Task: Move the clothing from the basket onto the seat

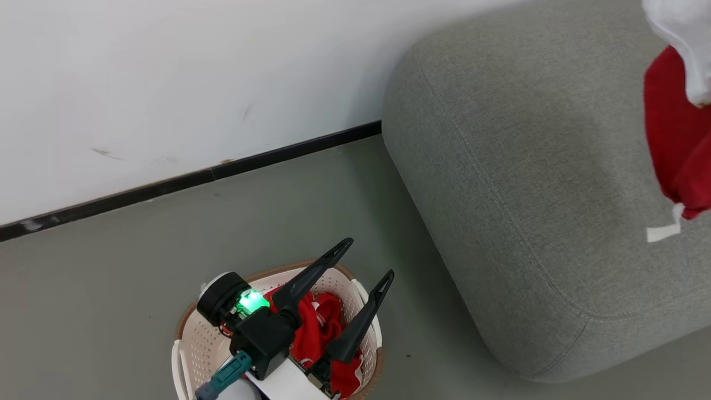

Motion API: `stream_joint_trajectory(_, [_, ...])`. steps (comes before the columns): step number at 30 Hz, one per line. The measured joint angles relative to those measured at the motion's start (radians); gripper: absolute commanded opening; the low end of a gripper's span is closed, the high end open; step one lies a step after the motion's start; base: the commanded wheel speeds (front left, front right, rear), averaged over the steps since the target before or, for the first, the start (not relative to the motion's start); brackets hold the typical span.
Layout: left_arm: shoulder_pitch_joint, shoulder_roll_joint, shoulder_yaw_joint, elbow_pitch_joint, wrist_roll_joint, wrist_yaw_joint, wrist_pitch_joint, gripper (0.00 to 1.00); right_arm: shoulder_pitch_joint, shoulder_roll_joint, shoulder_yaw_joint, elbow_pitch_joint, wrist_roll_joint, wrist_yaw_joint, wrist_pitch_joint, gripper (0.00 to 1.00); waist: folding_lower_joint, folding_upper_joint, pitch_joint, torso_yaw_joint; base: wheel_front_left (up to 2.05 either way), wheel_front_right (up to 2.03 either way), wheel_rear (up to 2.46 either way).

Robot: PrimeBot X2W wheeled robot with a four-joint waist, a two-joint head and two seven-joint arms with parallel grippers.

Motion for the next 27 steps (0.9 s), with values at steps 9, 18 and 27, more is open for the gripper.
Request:
stream_joint_trajectory(9, [-0.031, 0.017, -0.023, -0.049, 0.021, -0.002, 0.033, 1.0, -0.032, -0.03, -0.053, 0.111, -0.026, 0.0, 0.0, 0.0, 0.0, 0.0, 0.079, 0.042, 0.0, 0.0, 0.0])
stream_joint_trajectory(18, [-0.077, 0.032, -0.034, -0.079, 0.032, -0.01, 0.054, 1.0, -0.034, -0.082, -0.106, 0.151, -0.073, 0.0, -0.035, 0.0, 0.0001, 0.0, 0.157, 0.071, 0.0, 0.0, 0.0])
stream_joint_trajectory(27, [-0.118, 0.044, -0.037, -0.094, 0.032, -0.015, 0.076, 1.0, 0.04, -0.047, -0.095, 0.222, -0.083, 0.0, -0.069, 0.0, 0.0, 0.0, 0.227, 0.086, 0.0, 0.0, 0.0])
